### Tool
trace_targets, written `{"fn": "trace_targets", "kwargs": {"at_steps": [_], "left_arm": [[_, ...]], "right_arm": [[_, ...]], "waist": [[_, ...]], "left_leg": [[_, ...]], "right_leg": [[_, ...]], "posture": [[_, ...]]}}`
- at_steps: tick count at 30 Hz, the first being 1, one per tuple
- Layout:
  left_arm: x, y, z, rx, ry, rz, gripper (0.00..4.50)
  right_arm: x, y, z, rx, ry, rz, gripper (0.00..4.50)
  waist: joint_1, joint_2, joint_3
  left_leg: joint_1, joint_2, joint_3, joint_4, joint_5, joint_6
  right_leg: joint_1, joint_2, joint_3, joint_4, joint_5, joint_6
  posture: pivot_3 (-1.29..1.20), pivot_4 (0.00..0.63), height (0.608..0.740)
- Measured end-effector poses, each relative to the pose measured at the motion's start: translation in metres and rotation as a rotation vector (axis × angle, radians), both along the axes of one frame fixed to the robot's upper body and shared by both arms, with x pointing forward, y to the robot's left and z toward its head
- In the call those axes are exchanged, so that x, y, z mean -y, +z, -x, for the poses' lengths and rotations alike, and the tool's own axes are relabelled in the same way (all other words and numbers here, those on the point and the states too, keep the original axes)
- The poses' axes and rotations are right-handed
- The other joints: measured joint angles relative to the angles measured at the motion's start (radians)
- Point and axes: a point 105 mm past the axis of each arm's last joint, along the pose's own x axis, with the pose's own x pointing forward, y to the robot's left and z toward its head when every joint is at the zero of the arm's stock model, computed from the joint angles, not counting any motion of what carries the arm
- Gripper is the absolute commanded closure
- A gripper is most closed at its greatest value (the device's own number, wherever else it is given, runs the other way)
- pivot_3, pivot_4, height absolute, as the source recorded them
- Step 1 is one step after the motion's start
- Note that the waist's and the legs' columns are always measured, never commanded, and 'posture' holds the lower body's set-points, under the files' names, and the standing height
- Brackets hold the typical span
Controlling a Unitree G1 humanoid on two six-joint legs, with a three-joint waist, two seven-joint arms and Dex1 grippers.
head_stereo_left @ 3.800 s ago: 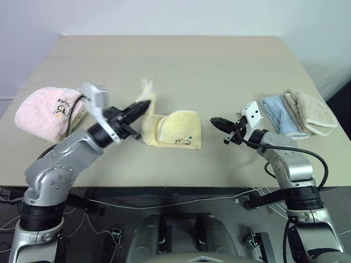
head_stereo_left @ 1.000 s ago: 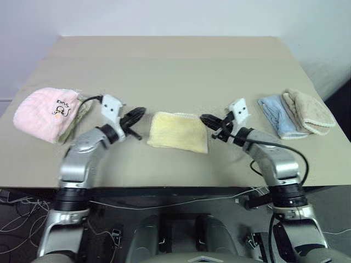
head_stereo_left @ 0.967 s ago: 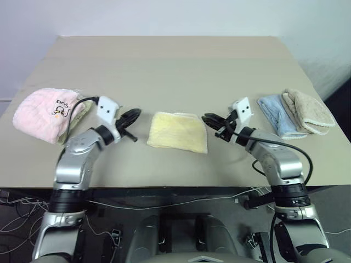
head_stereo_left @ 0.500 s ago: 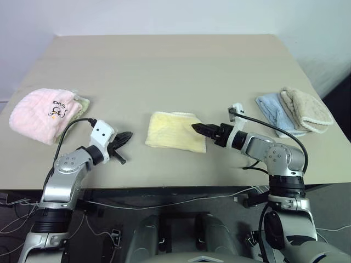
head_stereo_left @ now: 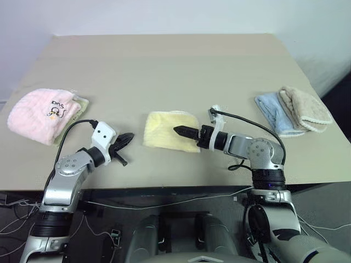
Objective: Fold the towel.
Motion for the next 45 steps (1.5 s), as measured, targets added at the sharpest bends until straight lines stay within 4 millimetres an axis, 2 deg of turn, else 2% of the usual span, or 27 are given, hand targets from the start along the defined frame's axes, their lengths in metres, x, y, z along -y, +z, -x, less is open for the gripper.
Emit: {"fn": "trace_targets", "kwargs": {"at_steps": [9,10,16,20,22,24,28,29,31,34,37,40,42,45], "left_arm": [[0.008,-0.002,0.003,-0.001,-0.025,0.001,4.38],[0.008,-0.002,0.003,-0.001,-0.025,0.001,4.38],[0.01,-0.002,0.004,-0.003,-0.033,0.0,4.38],[0.012,-0.001,0.003,0.0,-0.041,0.0,4.38],[0.012,-0.001,0.003,0.003,-0.044,0.002,4.38],[0.013,-0.001,0.003,0.001,-0.047,0.006,4.38],[0.023,-0.004,0.002,-0.009,-0.082,0.017,4.38],[0.026,-0.004,0.001,-0.011,-0.094,0.021,4.38],[0.03,-0.004,-0.001,-0.009,-0.108,0.024,4.38],[0.035,-0.003,-0.006,-0.001,-0.127,0.02,4.38],[0.038,-0.004,-0.008,-0.004,-0.14,0.015,4.38],[0.042,-0.001,-0.01,0.009,-0.156,0.019,4.38],[0.042,-0.002,-0.01,0.008,-0.155,0.019,4.38],[0.043,-0.003,-0.01,0.002,-0.155,0.025,4.38]], "right_arm": [[0.003,0.001,-0.002,-0.028,-0.027,-0.046,4.36],[0.004,0.002,-0.002,-0.028,-0.03,-0.056,4.49],[0.008,0.01,-0.004,-0.023,-0.057,-0.112,4.49],[0.023,0.034,-0.007,0.063,-0.124,-0.17,4.49],[0.042,0.049,-0.011,0.115,-0.192,-0.184,4.49],[0.072,0.071,-0.02,0.179,-0.301,-0.184,4.49],[0.157,0.131,-0.031,0.345,-0.614,-0.193,4.49],[0.177,0.142,-0.031,0.371,-0.689,-0.202,4.49],[0.215,0.151,-0.031,0.378,-0.829,-0.22,4.49],[0.273,0.144,-0.029,0.304,-1.048,-0.251,4.49],[0.308,0.118,-0.028,0.182,-1.199,-0.268,4.49],[0.324,0.086,-0.026,0.067,-1.291,-0.255,4.49],[0.328,0.067,-0.024,0.0,-1.322,-0.239,4.49],[0.327,0.057,-0.024,-0.033,-1.328,-0.233,4.49]], "waist": [[-0.001,0.0,0.0],[-0.001,0.0,0.0],[0.0,0.0,0.0],[0.003,0.0,0.0],[0.004,0.0,0.0],[0.005,0.0,0.0],[0.006,0.001,0.0],[0.005,0.0,0.0],[0.003,0.0,0.0],[0.004,0.0,0.0],[0.0,0.001,0.0],[-0.001,0.001,0.0],[0.0,0.001,0.0],[0.001,0.002,0.001]], "left_leg": [[0.0,0.0,0.0,0.0,0.0,0.0],[0.0,0.0,0.0,0.0,0.0,0.0],[0.0,0.0,0.0,0.0,0.0,0.0],[0.0,0.0,0.0,0.0,0.0,0.0],[0.0,0.0,0.0,0.0,0.0,0.0],[0.0,-0.001,0.0,0.001,0.0,0.0],[0.0,-0.001,0.001,0.001,0.0,0.0],[0.0,0.0,0.001,0.001,0.0,0.0],[0.0,0.0,0.001,0.001,0.0,0.0],[0.0,0.0,0.002,0.001,0.0,0.001],[0.001,0.0,0.004,0.001,0.0,0.001],[0.001,0.001,0.004,0.0,0.001,0.0],[0.001,0.001,0.005,0.0,0.001,0.0],[0.001,0.001,0.005,0.001,0.001,0.0]], "right_leg": [[0.0,0.001,0.0,0.0,0.0,0.0],[0.0,0.001,0.0,0.0,0.0,0.0],[0.0,0.001,0.0,0.0,0.0,0.0],[0.0,0.001,0.0,0.0,0.0,0.0],[0.0,0.001,0.0,0.0,0.0,0.0],[0.0,0.0,0.0,0.0,0.0,0.0],[0.0,0.0,0.0,0.0,0.0,0.0],[0.001,0.001,0.0,0.0,0.0,0.0],[0.001,0.001,0.0,0.0,0.0,0.0],[0.001,0.001,0.001,0.0,0.0,0.0],[0.001,0.001,0.002,0.0,0.0,0.001],[0.001,0.002,0.002,0.0,0.0,0.001],[0.001,0.002,0.003,0.0,0.0,0.001],[0.001,0.002,0.003,0.0,0.0,0.001]], "posture": [[0.0,0.15,0.74],[0.0,0.15,0.74],[0.0,0.15,0.74],[0.0,0.15,0.74],[0.0,0.15,0.74],[0.0,0.15,0.74],[0.0,0.15,0.74],[0.0,0.15,0.74],[0.0,0.15,0.74],[0.0,0.15,0.74],[0.0,0.15,0.74],[0.0,0.15,0.74],[0.0,0.15,0.74],[0.0,0.15,0.74]]}}
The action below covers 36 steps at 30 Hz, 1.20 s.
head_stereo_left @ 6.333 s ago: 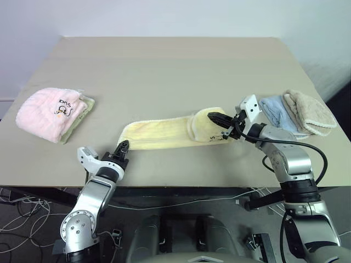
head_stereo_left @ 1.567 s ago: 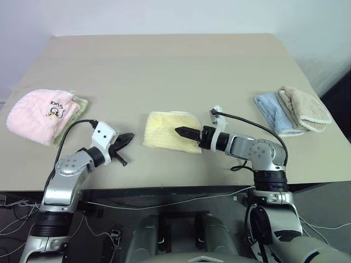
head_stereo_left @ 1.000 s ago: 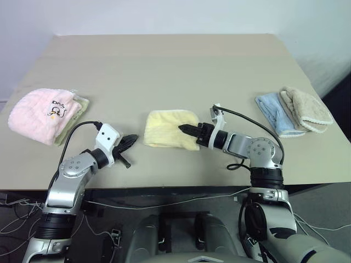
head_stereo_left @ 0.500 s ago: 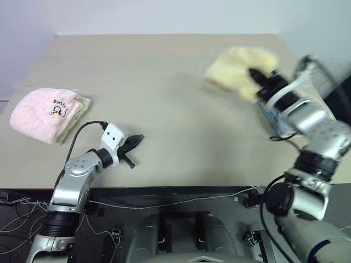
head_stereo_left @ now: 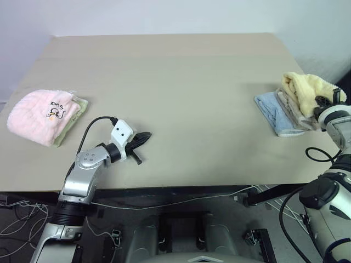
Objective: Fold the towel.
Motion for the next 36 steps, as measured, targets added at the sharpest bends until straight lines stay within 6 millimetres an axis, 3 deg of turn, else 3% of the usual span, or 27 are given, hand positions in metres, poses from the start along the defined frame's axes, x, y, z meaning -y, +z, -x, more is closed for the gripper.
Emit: {"fn": "trace_targets", "kwargs": {"at_steps": [3,13,27,32,34,36], "left_arm": [[0.001,-0.001,0.0,-0.002,-0.001,0.003,4.38],[0.006,-0.004,0.002,-0.012,-0.008,0.015,4.38],[0.013,-0.008,0.004,-0.026,-0.038,0.013,4.38],[0.01,-0.008,0.003,-0.022,-0.016,0.011,4.38],[0.004,-0.008,0.0,-0.016,0.022,0.009,4.38],[-0.007,-0.007,-0.006,-0.008,0.097,0.019,4.38]], "right_arm": [[-0.002,-0.001,-0.001,-0.007,0.001,-0.002,3.65],[-0.003,0.001,0.001,0.012,-0.003,-0.016,0.11],[0.017,0.022,0.043,0.103,-0.169,0.246,0.05],[-0.015,0.039,0.04,0.101,-0.072,0.628,0.05],[-0.041,0.038,0.035,0.094,0.027,0.839,0.05],[-0.084,0.028,0.031,0.122,0.199,1.029,0.05]], "waist": [[0.0,0.0,0.0],[0.002,0.0,0.0],[0.003,0.001,-0.001],[0.001,0.001,-0.001],[0.001,0.001,-0.001],[0.0,0.001,-0.001]], "left_leg": [[0.0,0.0,0.0,0.0,0.0,0.0],[0.0,0.0,0.0,0.0,0.0,0.0],[0.0,0.0,-0.001,0.001,0.0,0.001],[0.001,0.0,-0.001,0.001,-0.001,0.001],[0.001,0.0,-0.001,0.001,-0.001,0.001],[0.001,0.0,-0.001,0.001,-0.001,0.001]], "right_leg": [[0.0,0.0,0.0,0.0,0.0,0.0],[0.0,0.0,0.0,0.0,0.0,0.0],[0.001,0.0,0.0,0.0,0.0,0.001],[0.001,0.0,0.001,0.0,0.0,0.001],[0.001,0.0,0.001,0.0,0.0,0.001],[0.001,0.0,0.001,0.0,0.0,0.001]], "posture": [[0.0,0.15,0.74],[0.0,0.15,0.74],[0.0,0.15,0.74],[0.0,0.15,0.74],[0.0,0.15,0.74],[0.0,0.15,0.74]]}}
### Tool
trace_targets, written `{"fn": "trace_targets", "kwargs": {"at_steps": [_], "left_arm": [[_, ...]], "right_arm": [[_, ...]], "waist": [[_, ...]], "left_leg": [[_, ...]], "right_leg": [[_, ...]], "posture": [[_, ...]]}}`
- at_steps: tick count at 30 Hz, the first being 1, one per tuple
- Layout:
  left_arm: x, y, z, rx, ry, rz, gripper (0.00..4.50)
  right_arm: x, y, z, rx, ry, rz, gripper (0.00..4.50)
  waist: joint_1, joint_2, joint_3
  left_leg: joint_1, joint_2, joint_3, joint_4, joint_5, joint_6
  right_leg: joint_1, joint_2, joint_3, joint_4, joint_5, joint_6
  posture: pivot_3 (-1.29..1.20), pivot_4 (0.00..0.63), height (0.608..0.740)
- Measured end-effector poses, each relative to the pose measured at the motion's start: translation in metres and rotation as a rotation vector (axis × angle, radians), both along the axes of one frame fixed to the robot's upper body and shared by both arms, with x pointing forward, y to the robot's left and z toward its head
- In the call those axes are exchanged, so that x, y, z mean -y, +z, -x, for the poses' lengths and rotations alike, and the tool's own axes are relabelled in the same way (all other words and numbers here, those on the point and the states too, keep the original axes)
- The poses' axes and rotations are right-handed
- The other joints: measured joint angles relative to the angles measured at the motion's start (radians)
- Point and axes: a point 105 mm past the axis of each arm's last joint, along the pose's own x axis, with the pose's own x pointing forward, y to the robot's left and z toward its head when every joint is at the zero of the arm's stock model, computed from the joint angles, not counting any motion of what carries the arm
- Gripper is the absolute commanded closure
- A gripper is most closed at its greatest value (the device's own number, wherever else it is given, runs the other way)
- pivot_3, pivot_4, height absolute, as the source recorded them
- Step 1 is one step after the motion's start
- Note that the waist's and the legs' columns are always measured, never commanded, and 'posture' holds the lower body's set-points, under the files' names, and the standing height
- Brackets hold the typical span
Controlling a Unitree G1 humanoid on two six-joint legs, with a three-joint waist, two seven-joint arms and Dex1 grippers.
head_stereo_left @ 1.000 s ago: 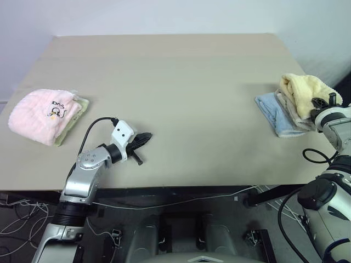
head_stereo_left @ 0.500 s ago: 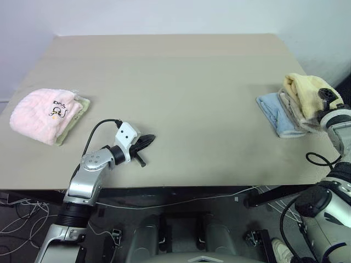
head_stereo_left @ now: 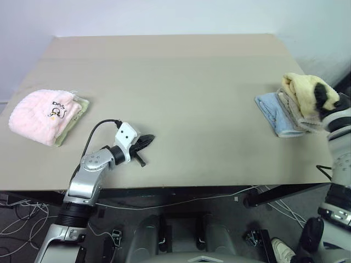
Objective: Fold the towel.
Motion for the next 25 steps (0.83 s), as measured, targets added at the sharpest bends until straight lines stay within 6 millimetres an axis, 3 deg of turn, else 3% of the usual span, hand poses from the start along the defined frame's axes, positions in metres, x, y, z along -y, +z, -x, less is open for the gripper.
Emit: {"fn": "trace_targets", "kwargs": {"at_steps": [4,10,15,25], "left_arm": [[-0.012,0.001,-0.004,0.009,0.069,0.011,4.38],[-0.023,-0.007,0.003,-0.014,0.119,0.029,4.38],[-0.035,-0.007,0.006,-0.011,0.15,0.031,4.38],[-0.046,-0.005,0.013,-0.005,0.18,0.027,4.38]], "right_arm": [[-0.071,-0.028,-0.004,-0.069,0.287,0.178,0.05],[-0.125,-0.05,0.0,-0.099,0.508,0.268,0.05],[-0.151,-0.07,0.0,-0.134,0.604,0.293,0.05],[-0.168,-0.082,-0.003,-0.142,0.656,0.274,0.05]], "waist": [[0.005,0.0,0.0],[0.004,-0.001,0.0],[0.004,-0.001,0.0],[0.004,-0.001,0.0]], "left_leg": [[0.0,0.0,0.0,0.0,0.0,0.0],[0.0,0.0,-0.001,0.001,0.0,-0.001],[0.0,0.0,-0.001,0.001,0.001,-0.002],[0.0,0.0,-0.002,0.001,0.002,-0.004]], "right_leg": [[0.0,0.0,0.0,0.0,0.0,0.0],[0.001,-0.001,-0.001,0.0,0.0,0.0],[0.001,-0.001,-0.001,0.0,0.0,0.0],[0.001,-0.001,-0.002,0.0,0.0,0.0]], "posture": [[0.0,0.15,0.74],[0.0,0.15,0.74],[0.0,0.15,0.74],[0.0,0.15,0.74]]}}
